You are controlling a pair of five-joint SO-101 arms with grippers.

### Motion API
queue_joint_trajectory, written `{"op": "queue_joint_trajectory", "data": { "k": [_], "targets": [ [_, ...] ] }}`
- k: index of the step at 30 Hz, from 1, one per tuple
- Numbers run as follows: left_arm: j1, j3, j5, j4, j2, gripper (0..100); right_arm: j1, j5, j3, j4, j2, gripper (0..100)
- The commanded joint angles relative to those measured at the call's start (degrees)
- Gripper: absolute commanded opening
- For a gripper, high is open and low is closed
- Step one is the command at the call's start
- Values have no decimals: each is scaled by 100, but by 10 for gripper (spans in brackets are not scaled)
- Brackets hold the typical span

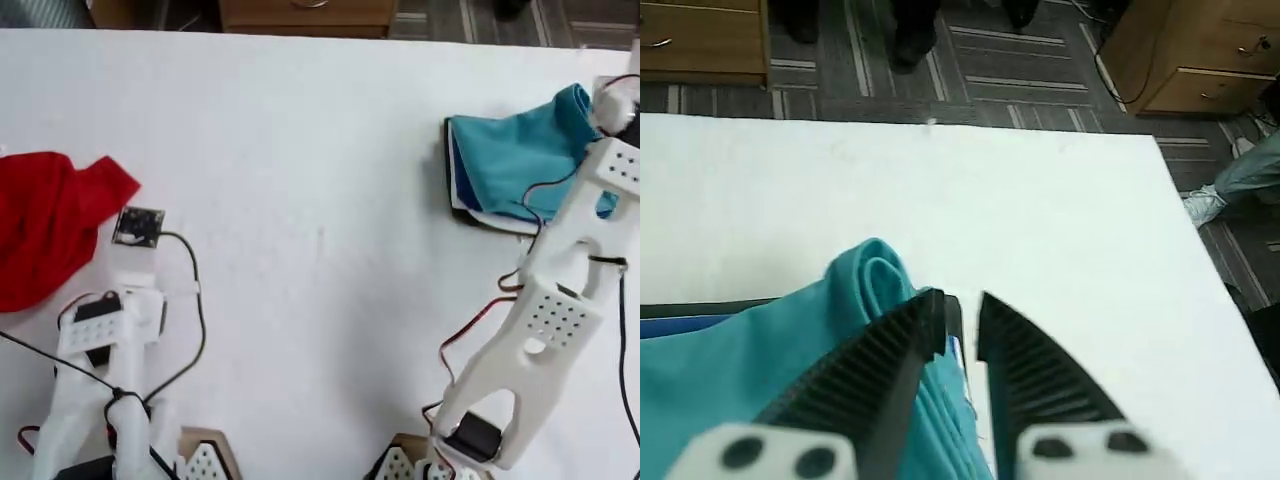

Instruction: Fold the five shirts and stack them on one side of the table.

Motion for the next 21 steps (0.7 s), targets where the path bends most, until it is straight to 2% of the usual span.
{"op": "queue_joint_trajectory", "data": {
  "k": [1, 6, 12, 21],
  "targets": [
    [-26, -40, 26, -97, -114, 27, -233, -70, -167, -356, 295, 18],
    [-18, -40, 26, -97, -114, 27, -171, -70, -220, -1165, 1191, 19],
    [-18, -40, 26, -97, -114, 27, 242, -62, -220, -2255, 1895, 19],
    [-18, -40, 26, -97, -114, 27, 400, -97, -308, -2343, 1965, 19]
  ]
}}
